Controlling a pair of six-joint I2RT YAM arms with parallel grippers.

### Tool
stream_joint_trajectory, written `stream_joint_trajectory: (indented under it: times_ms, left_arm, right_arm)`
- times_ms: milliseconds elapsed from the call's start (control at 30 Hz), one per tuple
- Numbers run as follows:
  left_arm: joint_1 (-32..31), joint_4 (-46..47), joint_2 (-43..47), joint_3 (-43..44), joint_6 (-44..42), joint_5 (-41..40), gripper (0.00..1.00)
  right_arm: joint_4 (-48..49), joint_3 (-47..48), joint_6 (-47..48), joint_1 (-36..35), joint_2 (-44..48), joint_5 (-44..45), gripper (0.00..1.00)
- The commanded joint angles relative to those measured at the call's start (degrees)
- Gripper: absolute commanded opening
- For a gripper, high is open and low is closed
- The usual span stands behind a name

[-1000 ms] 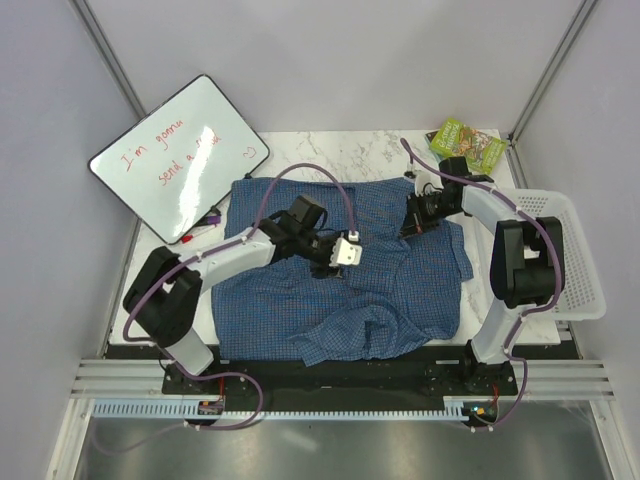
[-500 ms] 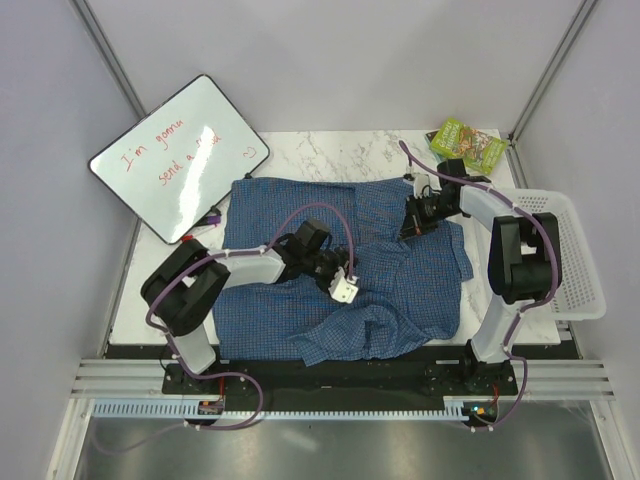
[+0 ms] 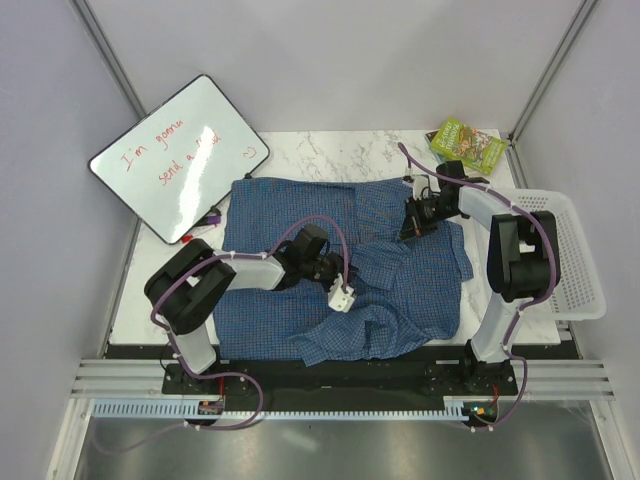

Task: Fold and stack the long sleeve shirts
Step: Fold the shirt

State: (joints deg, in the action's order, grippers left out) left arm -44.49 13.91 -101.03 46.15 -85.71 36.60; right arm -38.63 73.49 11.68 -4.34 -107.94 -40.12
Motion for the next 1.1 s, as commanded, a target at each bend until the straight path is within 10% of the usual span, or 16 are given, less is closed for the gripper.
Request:
stream_joint_trajectory:
  times_ms: [0, 300, 700, 867, 1067]
  left_arm:
    - [-0.7, -1.1, 1.5, 1.7, -3.7, 3.4, 0.09]
    - [2.5, -5.9, 2.1, 17.6, 21.1, 3.7, 0.02]
    - [10.2, -22.0, -26.2, 60.0, 51.8, -4.3, 0.02]
    - [15.6, -27.2, -27.0, 64.7, 59.6, -6.6, 0.49]
    - [28.9, -39.6, -25.5, 67.9, 53.0, -2.9, 0.62]
  right_arm:
    - [1.5, -0.5, 0.4, 0.0, -0.9, -0.8, 0.0]
    - [1.2, -1.1, 1.9, 0.0, -1.2, -0.6, 0.0]
    - [-0.2, -0.1, 3.1, 0.2, -0.1, -5.8, 0.0]
    - [-1.0, 2.0, 1.8, 0.6, -0.3, -9.7, 0.0]
    - [-0.7, 6.5, -1.0, 0.7, -1.1, -14.1, 0.0]
